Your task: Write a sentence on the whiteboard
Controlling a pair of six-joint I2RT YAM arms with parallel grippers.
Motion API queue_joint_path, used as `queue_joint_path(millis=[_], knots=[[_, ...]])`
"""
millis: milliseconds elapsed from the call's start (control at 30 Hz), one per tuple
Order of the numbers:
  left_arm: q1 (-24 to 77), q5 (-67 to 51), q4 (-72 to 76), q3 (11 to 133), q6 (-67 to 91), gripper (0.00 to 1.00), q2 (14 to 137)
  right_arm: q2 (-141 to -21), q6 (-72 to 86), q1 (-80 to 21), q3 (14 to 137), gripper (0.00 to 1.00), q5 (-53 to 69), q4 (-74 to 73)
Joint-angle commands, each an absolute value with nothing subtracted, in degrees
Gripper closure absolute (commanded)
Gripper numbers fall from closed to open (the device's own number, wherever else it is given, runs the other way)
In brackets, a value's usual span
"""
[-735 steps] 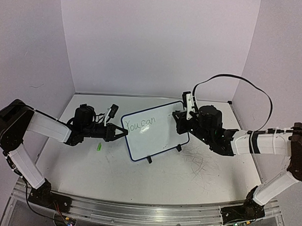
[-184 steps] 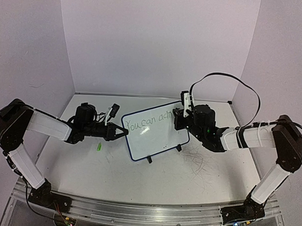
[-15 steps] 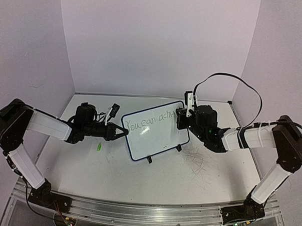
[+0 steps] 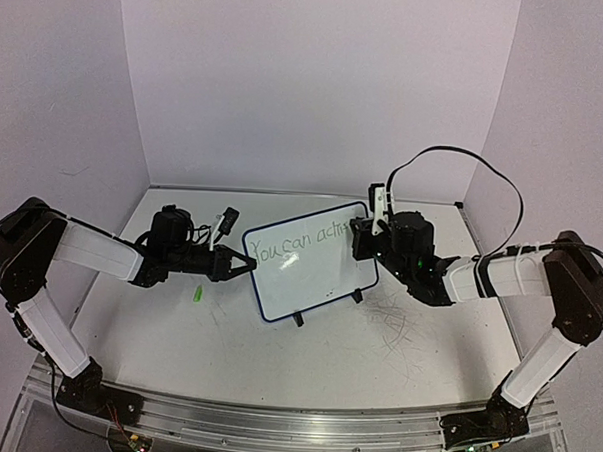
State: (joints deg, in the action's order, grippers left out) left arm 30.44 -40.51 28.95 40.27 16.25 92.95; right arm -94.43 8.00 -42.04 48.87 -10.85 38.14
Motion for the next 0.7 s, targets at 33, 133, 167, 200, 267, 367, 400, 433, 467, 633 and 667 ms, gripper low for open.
queue_joint_path(millis=[33, 133, 167, 200, 267, 367, 400, 433, 467, 633, 667], knots=[[30.3, -36.7, 25.4, 41.1, 12.0, 1.00, 94.2, -93.9, 9.5, -41.9, 46.7, 1.00, -10.2, 38.4], [30.3, -36.7, 25.5, 41.2, 12.0, 1.00, 94.2, -93.8, 9.7, -41.9, 46.2, 1.00, -10.5, 38.4], [30.3, -36.7, 25.4, 41.2, 12.0, 1.00, 94.2, -93.8, 9.7, -41.9, 46.1, 1.00, -10.8, 38.4], [30.3, -36.7, 25.4, 41.2, 12.0, 1.00, 94.2, -93.7, 9.6, -41.9, 46.1, 1.00, -11.3, 38.4], [30.3, -36.7, 25.5, 41.3, 12.0, 1.00, 94.1, -93.6, 9.5, -41.9, 46.2, 1.00, -12.4, 38.4], [30.3, -36.8, 25.4, 41.1, 12.0, 1.00, 94.1, -93.4, 9.2, -41.9, 46.6, 1.00, -14.8, 38.3], [30.3, -36.8, 25.4, 41.1, 12.0, 1.00, 94.2, -93.4, 8.9, -41.9, 46.8, 1.00, -15.5, 38.4], [30.3, -36.8, 25.4, 41.2, 12.0, 1.00, 94.2, -93.4, 8.7, -41.9, 47.0, 1.00, -16.0, 38.4], [30.3, -36.8, 25.4, 41.2, 12.0, 1.00, 94.1, -93.3, 8.6, -41.9, 47.3, 1.00, -16.5, 38.5], [30.3, -36.8, 25.4, 41.3, 12.0, 1.00, 94.4, -90.6, 7.4, -41.9, 45.7, 1.00, -14.4, 41.1], [30.4, -36.9, 25.4, 41.3, 12.0, 1.00, 94.3, -89.5, 7.2, -41.9, 44.7, 1.00, -12.5, 42.3]])
